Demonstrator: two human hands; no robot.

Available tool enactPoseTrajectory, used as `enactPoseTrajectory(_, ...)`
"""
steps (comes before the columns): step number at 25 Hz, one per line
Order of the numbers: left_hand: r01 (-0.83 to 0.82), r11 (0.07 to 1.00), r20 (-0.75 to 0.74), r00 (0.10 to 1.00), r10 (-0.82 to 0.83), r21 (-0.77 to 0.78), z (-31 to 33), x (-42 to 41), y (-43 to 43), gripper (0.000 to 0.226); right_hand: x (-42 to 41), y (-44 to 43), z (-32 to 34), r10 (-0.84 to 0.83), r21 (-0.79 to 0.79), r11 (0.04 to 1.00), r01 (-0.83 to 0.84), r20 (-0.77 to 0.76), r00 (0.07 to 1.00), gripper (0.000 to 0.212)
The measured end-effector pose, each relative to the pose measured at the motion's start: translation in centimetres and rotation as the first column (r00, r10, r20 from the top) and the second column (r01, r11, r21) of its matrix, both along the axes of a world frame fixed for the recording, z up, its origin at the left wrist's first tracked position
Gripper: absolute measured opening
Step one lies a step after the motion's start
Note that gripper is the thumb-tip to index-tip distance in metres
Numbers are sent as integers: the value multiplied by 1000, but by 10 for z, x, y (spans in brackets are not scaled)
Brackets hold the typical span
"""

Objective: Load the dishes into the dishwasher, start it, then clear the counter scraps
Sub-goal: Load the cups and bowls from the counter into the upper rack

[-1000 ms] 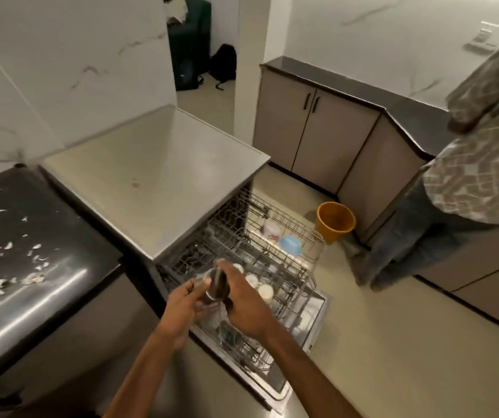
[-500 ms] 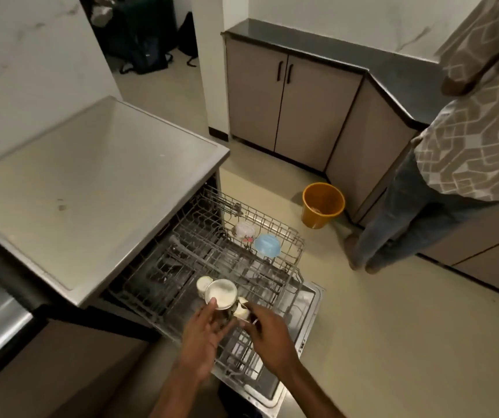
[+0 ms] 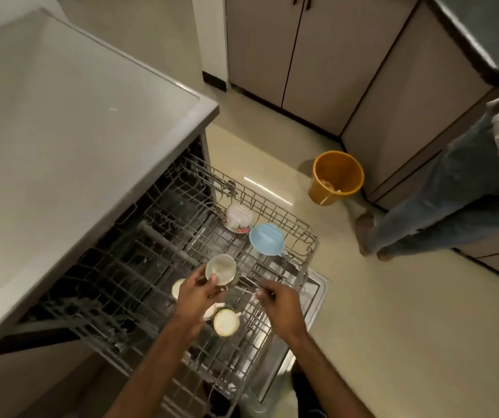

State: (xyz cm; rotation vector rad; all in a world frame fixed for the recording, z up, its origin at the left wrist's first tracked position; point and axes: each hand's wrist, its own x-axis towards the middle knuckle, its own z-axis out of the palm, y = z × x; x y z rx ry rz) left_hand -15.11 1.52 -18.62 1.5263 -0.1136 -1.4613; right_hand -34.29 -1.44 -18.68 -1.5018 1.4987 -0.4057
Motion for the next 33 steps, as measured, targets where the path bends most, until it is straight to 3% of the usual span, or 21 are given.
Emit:
enactPoseTrajectory(4, 112, 991, 181, 976, -123, 70, -52, -5, -55, 38, -4, -48, -62, -280, 244, 931, 273, -7, 960, 11)
enactPoseTrajectory(7, 287, 952, 353, 884, -306, 108, -92, -11, -82, 32, -1, -77, -102, -326, 287, 899, 332, -70, 943, 10)
enactPoseTrajectory(11, 414, 861, 595, 625, -506, 297, -116, -8, -99, 34, 6, -96, -126, -314, 317, 874, 369, -212, 925, 9)
enactPoseTrajectory(15, 495, 756, 661, 398, -636, 429, -117, -5, -105, 33, 11, -97, -134, -358, 349, 835, 426, -244, 901, 5)
enactPoseTrajectory(17, 482, 746, 656, 382, -651, 460, -117, -4, -113, 34, 11, -100, -138, -368, 337, 834, 436, -249, 896, 5)
enactPoseTrajectory(23, 403, 789, 634, 471, -614, 464, -119, 1, -116, 39, 21, -96, -144, -408, 307, 826, 473, -253, 877, 7)
enactPoseTrajectory(33, 394, 783, 770, 236, -593, 482, -115, -12, -112, 38, 35, -74, -141, -404, 85, 888, 452, -325, 855, 13)
